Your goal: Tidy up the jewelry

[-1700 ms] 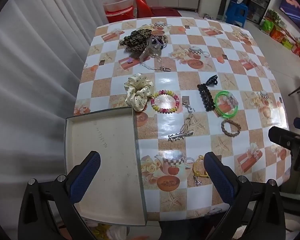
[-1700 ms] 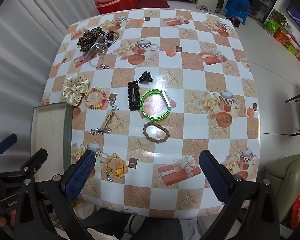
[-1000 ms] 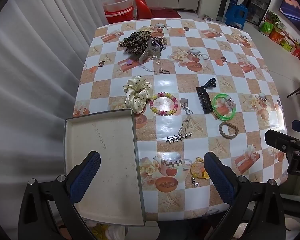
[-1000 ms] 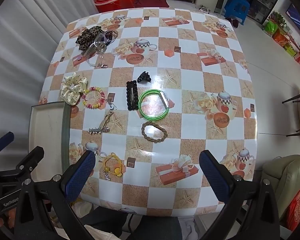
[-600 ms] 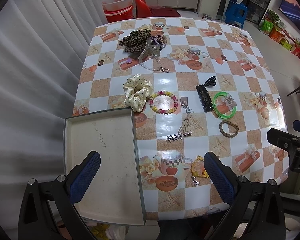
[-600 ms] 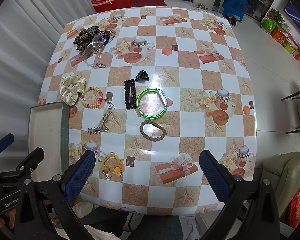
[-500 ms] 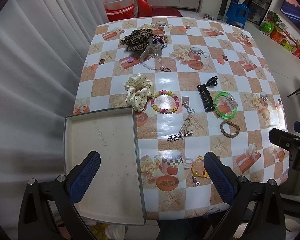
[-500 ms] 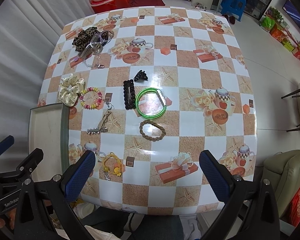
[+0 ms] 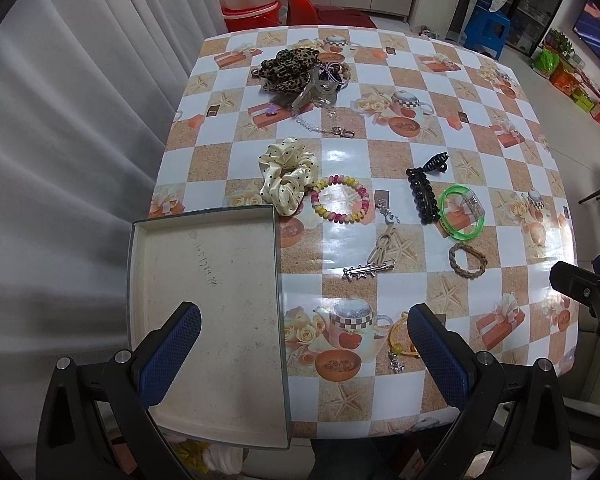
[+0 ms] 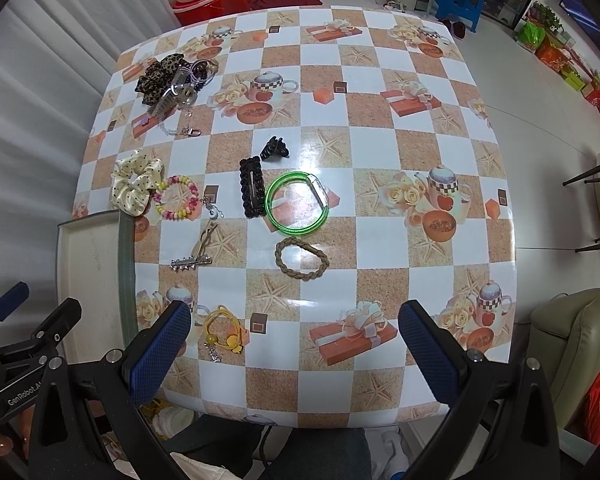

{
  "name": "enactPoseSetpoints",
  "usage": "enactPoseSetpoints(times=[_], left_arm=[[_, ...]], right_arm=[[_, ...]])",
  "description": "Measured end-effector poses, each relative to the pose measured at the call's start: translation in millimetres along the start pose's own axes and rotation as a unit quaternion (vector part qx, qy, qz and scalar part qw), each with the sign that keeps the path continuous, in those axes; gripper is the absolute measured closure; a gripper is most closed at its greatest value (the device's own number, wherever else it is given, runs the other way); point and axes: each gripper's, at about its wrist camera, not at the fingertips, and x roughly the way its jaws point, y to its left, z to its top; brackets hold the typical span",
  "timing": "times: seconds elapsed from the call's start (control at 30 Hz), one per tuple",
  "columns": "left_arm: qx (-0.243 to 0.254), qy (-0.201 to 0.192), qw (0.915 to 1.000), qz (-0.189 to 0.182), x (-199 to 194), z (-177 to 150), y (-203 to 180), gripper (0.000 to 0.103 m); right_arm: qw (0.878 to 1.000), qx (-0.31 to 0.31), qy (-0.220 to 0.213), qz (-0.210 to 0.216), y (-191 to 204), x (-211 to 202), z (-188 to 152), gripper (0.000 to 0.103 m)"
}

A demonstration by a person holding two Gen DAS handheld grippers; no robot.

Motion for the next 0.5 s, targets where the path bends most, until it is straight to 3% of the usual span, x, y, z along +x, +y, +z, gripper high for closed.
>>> enactPoseSetpoints(times=[0.5], left_arm=[[0.001,0.001,1.0000,0.000,0.3,0.8,0.7,0.000]], right_arm=[[1.000,0.000,0.000,0.001,-0.9,0.1,0.9,0.000]])
